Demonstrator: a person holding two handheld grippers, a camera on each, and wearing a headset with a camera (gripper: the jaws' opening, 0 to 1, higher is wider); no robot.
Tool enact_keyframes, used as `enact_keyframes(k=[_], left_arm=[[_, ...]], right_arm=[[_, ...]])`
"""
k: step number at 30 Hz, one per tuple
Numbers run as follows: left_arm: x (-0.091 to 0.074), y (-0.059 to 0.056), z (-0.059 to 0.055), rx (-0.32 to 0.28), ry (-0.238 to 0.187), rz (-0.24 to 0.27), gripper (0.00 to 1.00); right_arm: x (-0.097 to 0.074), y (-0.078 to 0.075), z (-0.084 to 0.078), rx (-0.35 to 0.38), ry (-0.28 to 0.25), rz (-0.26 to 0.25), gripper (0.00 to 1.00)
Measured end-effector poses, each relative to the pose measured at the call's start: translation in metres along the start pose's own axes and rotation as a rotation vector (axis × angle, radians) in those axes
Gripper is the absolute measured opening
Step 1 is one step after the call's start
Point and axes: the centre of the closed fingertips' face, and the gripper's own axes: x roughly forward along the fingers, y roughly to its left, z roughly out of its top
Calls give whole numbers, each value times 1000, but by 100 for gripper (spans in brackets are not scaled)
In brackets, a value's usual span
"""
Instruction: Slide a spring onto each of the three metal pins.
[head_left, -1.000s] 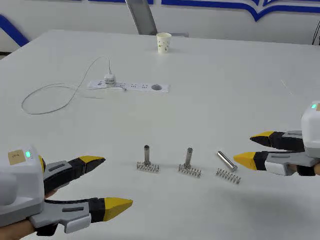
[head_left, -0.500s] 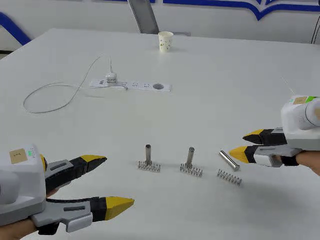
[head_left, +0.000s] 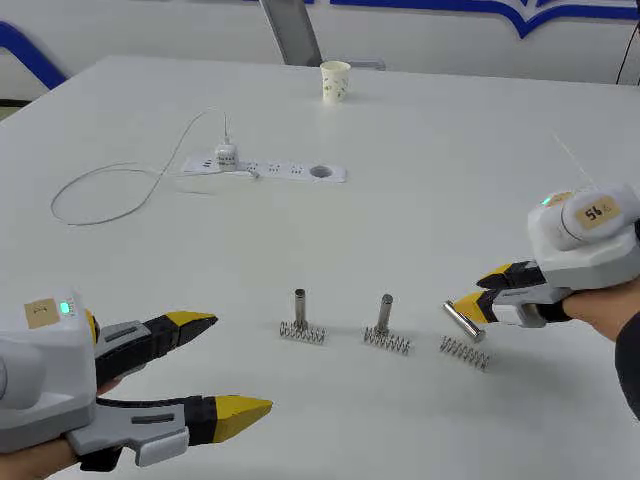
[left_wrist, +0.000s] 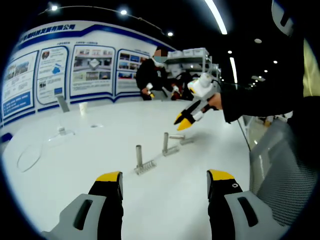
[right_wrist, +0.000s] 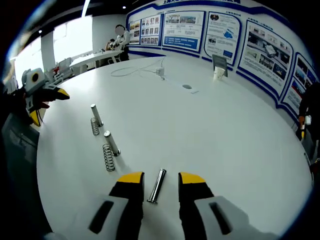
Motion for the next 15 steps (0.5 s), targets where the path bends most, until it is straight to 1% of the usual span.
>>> enact_keyframes(k=[6,15], left_arm=[[-1,0,-1,-3,2,1,69],[0,0,-3,-5,7,0,68]], right_arm=[[12,0,-3,25,33,-3,26],[24,-1,-10,65,74,-12,21]])
